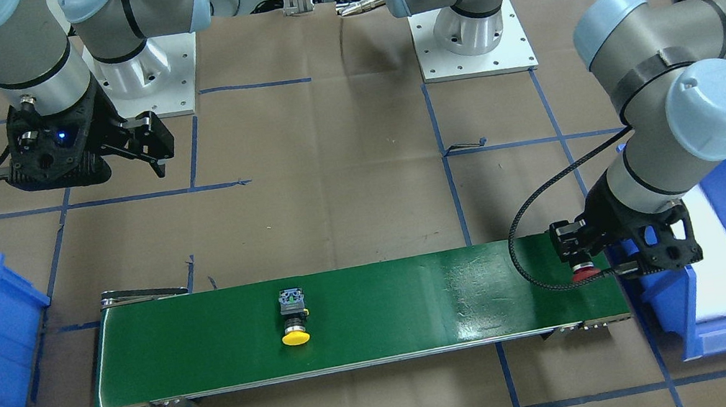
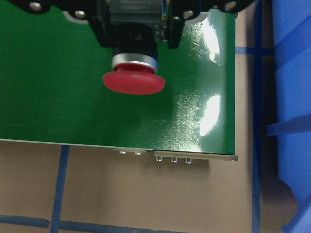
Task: Transport two buttons from left to right
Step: 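Place the red button on the conveyor belt and open the left gripper, then raise the left gripper away while the right gripper descends onto the yellow button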
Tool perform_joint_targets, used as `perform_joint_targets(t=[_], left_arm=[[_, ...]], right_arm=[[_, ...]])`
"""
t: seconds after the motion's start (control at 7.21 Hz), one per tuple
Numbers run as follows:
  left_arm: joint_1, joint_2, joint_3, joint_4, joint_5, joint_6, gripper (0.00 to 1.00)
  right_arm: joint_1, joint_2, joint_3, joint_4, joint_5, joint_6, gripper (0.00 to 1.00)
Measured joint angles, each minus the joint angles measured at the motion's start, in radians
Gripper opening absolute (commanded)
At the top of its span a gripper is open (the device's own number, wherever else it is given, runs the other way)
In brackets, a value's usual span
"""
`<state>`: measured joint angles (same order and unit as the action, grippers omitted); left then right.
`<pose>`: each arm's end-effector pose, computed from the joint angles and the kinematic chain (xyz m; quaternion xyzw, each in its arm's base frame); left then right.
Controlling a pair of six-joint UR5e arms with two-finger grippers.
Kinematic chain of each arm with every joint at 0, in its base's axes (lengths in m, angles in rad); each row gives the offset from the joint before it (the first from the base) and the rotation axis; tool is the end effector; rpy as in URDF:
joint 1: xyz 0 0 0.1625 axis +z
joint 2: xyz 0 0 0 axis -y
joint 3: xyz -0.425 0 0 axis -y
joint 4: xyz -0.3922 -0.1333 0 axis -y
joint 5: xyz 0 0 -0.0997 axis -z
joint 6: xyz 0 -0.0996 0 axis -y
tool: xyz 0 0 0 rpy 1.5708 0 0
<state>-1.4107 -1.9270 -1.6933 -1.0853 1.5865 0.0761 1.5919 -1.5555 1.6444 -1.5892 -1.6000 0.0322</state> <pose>-0.0349 -0.6101 0.2813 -0.0420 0.9991 -0.0024 0.0082 0.1407 -0.4867 0.4463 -0.0050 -0.9993 -0.0348 0.0155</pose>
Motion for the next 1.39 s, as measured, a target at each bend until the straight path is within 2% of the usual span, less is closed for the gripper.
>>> perform_joint_targets(t=[0.14, 0.28, 1.11, 1.39], left_arm=[[-0.001, -0.004, -0.020, 0.024, 0.006, -0.001, 0.47], [-0.003, -0.007, -0.028, 0.035, 0.009, -0.004, 0.99], [-0.030, 0.009, 0.019, 0.047, 0.000, -0.046, 1.00], [-0.040, 0.044, 0.082, -0.038, 0.001, -0.046, 1.00]], right_arm=[[0.000, 0.000, 0.000, 0.000, 0.000, 0.000, 1.00], [0.000, 0.000, 0.000, 0.000, 0.000, 0.000, 1.00], [0.000, 0.000, 0.000, 0.000, 0.000, -0.001, 1.00], [0.000, 0.000, 0.001, 0.000, 0.000, -0.001, 1.00]])
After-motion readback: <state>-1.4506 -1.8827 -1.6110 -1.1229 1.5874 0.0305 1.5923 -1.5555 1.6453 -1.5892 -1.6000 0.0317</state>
